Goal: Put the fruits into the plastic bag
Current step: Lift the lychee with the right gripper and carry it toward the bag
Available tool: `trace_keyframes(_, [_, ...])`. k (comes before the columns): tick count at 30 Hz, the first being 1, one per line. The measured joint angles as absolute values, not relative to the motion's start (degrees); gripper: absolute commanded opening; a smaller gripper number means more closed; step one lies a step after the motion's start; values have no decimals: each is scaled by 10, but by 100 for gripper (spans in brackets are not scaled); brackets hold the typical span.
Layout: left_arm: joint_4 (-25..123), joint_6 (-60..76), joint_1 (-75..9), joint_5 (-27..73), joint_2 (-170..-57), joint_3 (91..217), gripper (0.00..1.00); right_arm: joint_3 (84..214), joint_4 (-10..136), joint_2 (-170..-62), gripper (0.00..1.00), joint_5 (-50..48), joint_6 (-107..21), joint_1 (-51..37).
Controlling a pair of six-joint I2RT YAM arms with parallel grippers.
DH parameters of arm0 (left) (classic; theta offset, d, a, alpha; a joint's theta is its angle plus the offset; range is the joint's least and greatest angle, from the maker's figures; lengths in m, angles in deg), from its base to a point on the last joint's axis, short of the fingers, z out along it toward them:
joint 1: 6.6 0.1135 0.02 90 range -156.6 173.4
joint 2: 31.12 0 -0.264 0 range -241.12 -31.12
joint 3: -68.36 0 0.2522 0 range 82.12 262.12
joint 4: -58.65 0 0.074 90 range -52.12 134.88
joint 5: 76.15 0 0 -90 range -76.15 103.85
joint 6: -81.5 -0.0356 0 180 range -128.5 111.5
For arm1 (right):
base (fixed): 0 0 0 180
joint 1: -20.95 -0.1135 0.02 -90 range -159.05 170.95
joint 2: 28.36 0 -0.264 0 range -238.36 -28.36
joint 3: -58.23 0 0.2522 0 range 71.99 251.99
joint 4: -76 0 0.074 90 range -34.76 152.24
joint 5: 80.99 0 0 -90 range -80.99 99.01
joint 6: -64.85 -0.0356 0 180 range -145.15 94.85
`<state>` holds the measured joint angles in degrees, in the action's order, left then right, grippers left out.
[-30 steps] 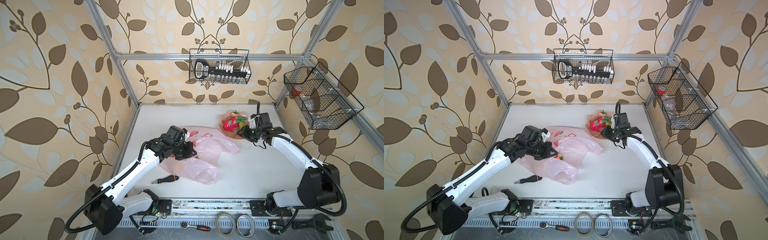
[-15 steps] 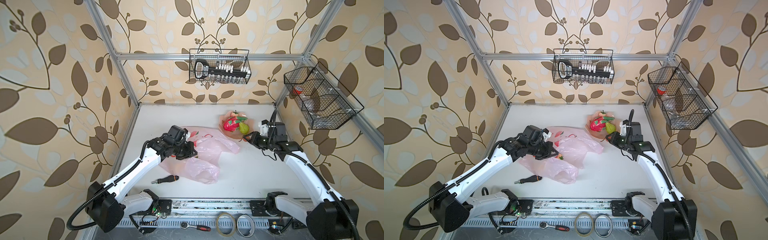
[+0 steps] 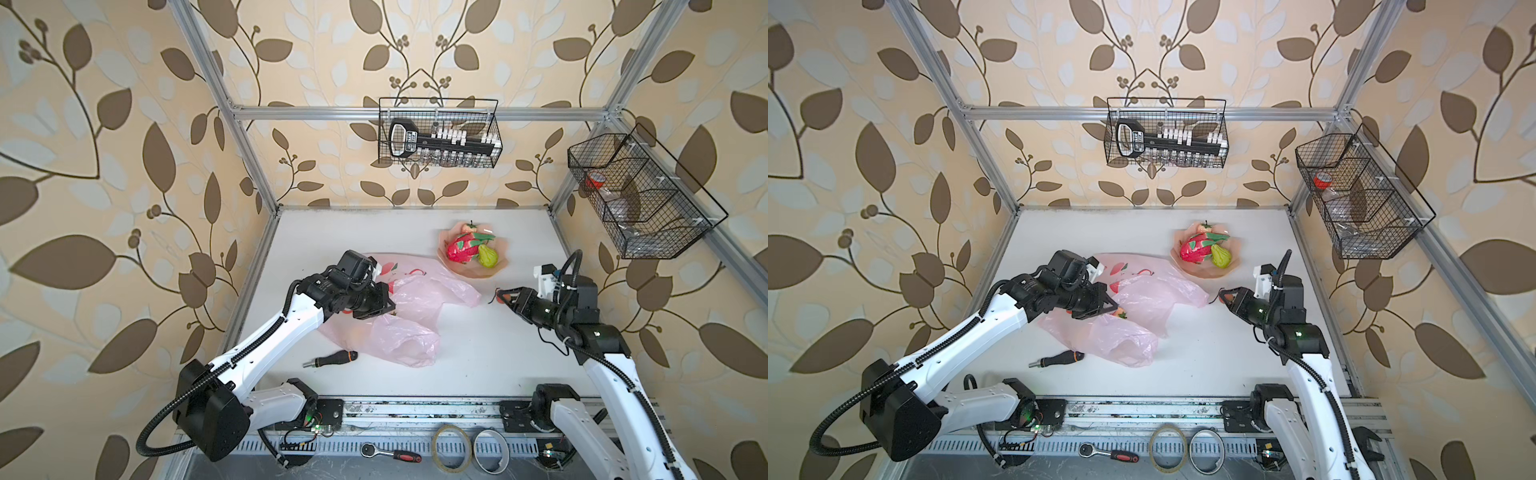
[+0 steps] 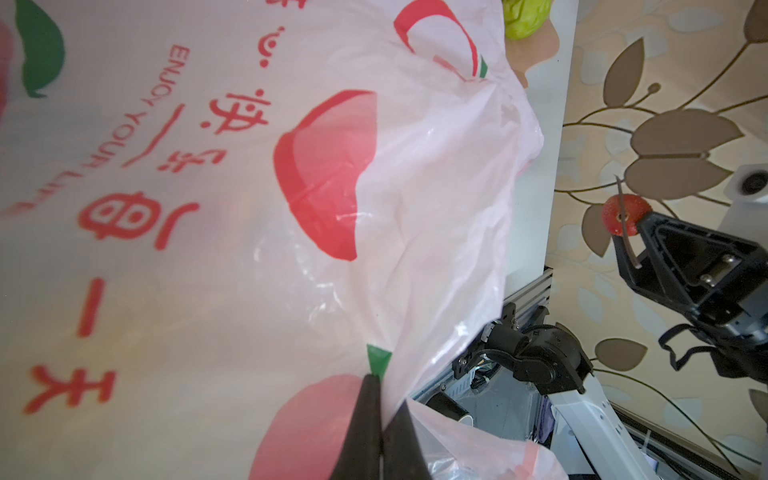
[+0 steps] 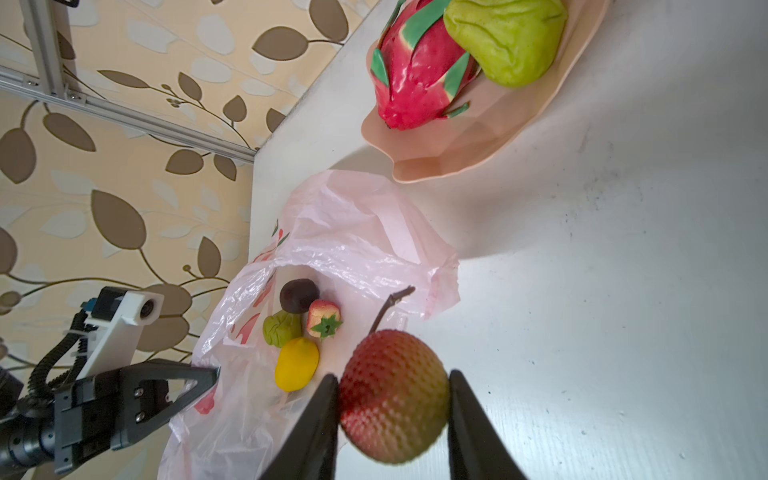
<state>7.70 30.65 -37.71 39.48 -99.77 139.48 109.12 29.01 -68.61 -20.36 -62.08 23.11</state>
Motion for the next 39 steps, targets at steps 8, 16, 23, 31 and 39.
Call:
trace_keyframes(8, [80, 306, -377, 396, -1003, 1398, 0, 1029, 254, -582, 26, -247, -646, 232])
trace_keyframes(16, [82, 306, -377, 404, -1007, 1398, 0, 997, 230, -532, 25, -274, -665, 233])
trace_keyframes(23, [82, 306, -377, 405, -1008, 1398, 0, 978, 223, -520, 25, -288, -676, 233])
trace_keyframes(31, [82, 306, -377, 405, -1008, 1398, 0, 932, 264, -499, 25, -319, -725, 233])
trace_keyframes(39, [82, 306, -377, 405, -1008, 1398, 0, 848, 362, -433, 25, -337, -856, 200])
